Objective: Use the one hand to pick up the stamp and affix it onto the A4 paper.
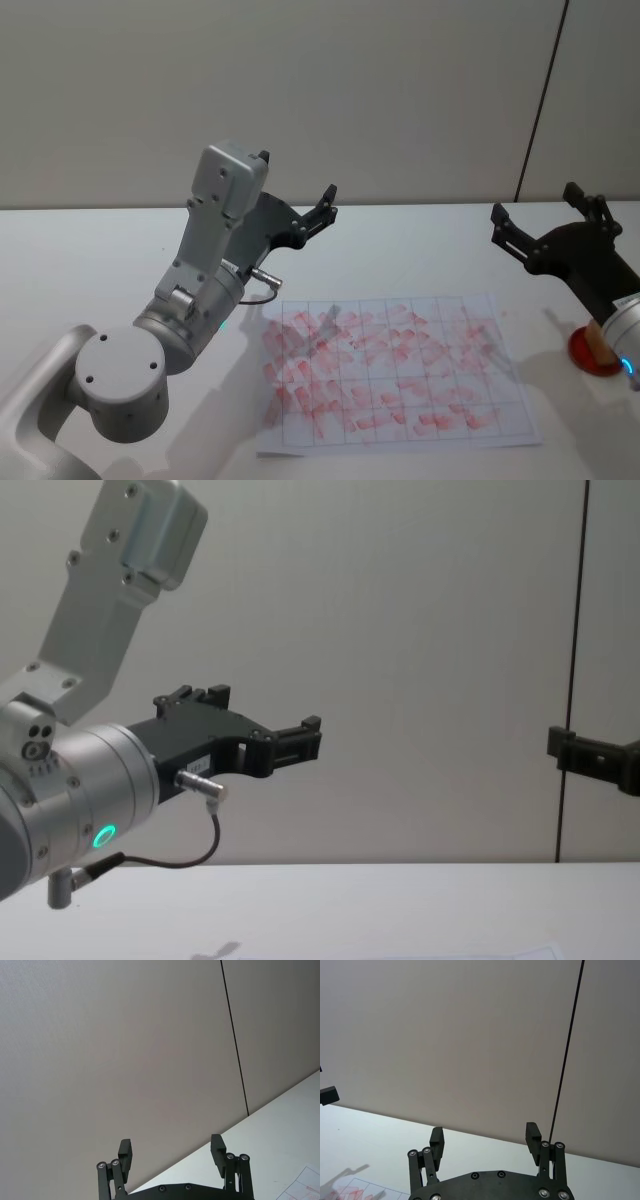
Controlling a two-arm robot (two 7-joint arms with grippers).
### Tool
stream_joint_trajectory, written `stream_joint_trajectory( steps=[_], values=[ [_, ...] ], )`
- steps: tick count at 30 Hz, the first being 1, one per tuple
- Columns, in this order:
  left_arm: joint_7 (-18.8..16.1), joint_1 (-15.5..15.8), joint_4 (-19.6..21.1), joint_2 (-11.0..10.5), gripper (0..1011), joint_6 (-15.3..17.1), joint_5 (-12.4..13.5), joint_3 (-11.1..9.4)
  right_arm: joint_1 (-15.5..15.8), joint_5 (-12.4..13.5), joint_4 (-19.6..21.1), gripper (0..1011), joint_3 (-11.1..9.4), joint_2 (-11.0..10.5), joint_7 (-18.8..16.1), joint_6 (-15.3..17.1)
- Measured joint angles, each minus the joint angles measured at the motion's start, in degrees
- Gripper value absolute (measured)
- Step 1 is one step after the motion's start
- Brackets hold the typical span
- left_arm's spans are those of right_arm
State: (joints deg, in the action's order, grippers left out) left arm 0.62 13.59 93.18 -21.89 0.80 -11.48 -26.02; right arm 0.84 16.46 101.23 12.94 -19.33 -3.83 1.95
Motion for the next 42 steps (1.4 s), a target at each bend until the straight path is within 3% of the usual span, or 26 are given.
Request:
stream_joint_trajectory(
  steps=[14, 23, 34, 42],
  values=[
    [0.0, 0.0, 0.0, 0.0, 1001, 0.0, 0.0, 0.0, -0.03, 0.37, -0.12, 1001, -0.22, -0.12, -0.09, 0.96],
    [0.0, 0.0, 0.0, 0.0, 1001, 0.0, 0.0, 0.0, 0.47, 1.64, 0.27, 1001, -0.83, -0.53, 1.42, 5.69],
    [0.0, 0.0, 0.0, 0.0, 1001, 0.0, 0.0, 0.0, 3.19, 4.12, 2.97, 1001, -2.04, -1.35, 8.07, 14.46],
    [0.0, 0.0, 0.0, 0.0, 1001, 0.0, 0.0, 0.0, 5.22, 5.97, 4.21, 1001, -3.22, -2.15, 11.66, 18.86]
  ],
)
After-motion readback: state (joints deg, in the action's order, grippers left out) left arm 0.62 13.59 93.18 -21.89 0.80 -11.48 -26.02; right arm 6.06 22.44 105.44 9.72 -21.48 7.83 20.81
